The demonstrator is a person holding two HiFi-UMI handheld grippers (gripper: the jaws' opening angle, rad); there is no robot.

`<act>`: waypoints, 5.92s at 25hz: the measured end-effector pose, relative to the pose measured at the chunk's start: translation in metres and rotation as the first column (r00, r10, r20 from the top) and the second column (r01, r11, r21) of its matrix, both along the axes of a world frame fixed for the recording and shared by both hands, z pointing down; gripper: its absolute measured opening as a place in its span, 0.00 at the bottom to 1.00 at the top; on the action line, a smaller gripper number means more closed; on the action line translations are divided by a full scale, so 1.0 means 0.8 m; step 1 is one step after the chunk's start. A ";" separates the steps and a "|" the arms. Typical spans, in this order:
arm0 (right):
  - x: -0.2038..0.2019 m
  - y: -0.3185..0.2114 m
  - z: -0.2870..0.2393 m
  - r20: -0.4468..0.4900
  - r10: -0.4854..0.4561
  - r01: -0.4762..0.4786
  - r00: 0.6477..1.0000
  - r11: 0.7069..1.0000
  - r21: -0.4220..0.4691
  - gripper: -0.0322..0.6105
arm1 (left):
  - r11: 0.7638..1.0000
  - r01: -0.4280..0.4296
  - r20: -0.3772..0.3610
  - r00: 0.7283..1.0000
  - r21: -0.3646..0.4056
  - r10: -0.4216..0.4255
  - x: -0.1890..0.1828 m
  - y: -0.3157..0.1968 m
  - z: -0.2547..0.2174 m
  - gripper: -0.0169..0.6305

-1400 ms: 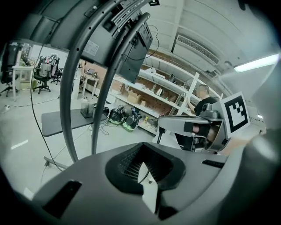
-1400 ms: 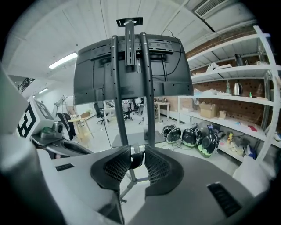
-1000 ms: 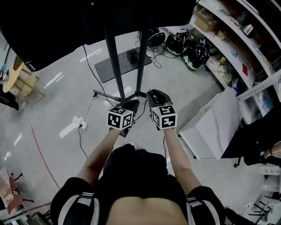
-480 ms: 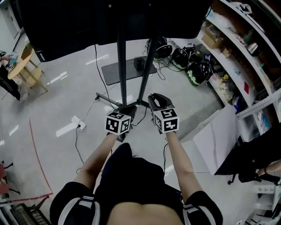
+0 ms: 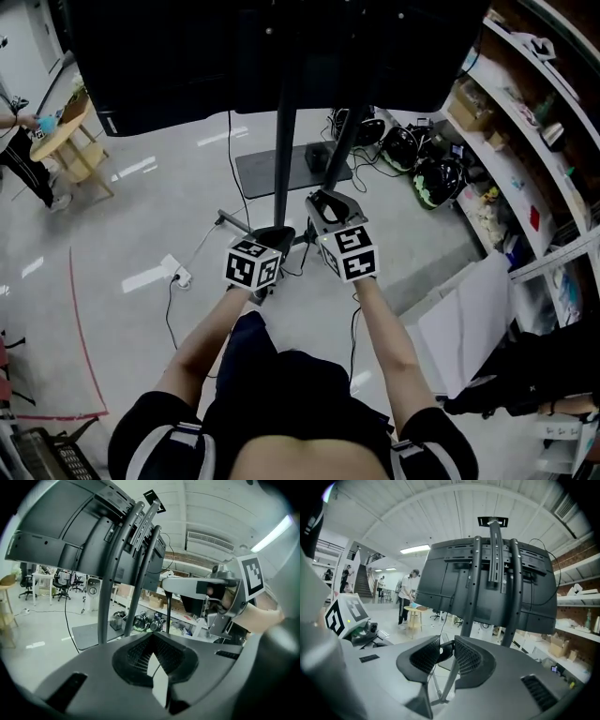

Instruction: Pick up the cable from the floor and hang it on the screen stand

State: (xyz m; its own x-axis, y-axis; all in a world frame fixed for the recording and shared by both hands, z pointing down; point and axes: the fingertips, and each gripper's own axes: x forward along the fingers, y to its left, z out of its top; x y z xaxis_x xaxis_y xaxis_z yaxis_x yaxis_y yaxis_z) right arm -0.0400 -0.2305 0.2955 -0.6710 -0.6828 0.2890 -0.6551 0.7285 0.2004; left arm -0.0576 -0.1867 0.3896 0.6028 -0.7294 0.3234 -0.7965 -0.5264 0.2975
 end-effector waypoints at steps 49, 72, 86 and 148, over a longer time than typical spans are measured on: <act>-0.217 -0.227 -0.321 -0.004 -0.167 0.160 0.986 0.934 0.320 0.21 | 0.957 -0.118 0.011 0.993 0.263 0.119 -0.169 -0.252 -0.264 0.03; -0.242 -0.223 -0.566 -0.129 -0.256 0.285 0.958 0.817 0.502 0.21 | 0.873 -0.029 -0.039 0.998 0.487 0.056 -0.187 -0.307 -0.473 0.03; -0.239 -0.289 -0.645 -0.221 -0.099 0.202 0.970 0.833 0.515 0.21 | 0.873 -0.031 -0.036 0.998 0.488 0.055 -0.192 -0.313 -0.460 0.03; 0.000 -0.332 -0.504 0.276 0.164 -0.276 0.947 0.858 0.434 0.22 | 0.890 -0.026 -0.035 0.998 0.456 0.047 -0.192 -0.261 -0.410 0.03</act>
State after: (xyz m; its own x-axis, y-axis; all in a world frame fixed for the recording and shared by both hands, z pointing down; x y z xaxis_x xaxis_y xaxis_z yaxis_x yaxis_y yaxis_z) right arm -0.0402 -0.4958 -0.1075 -0.4951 -0.8367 -0.2340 -0.8542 0.4195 0.3070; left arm -0.2114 -0.3959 0.0620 0.6377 -0.7675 -0.0660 -0.7658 -0.6409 0.0527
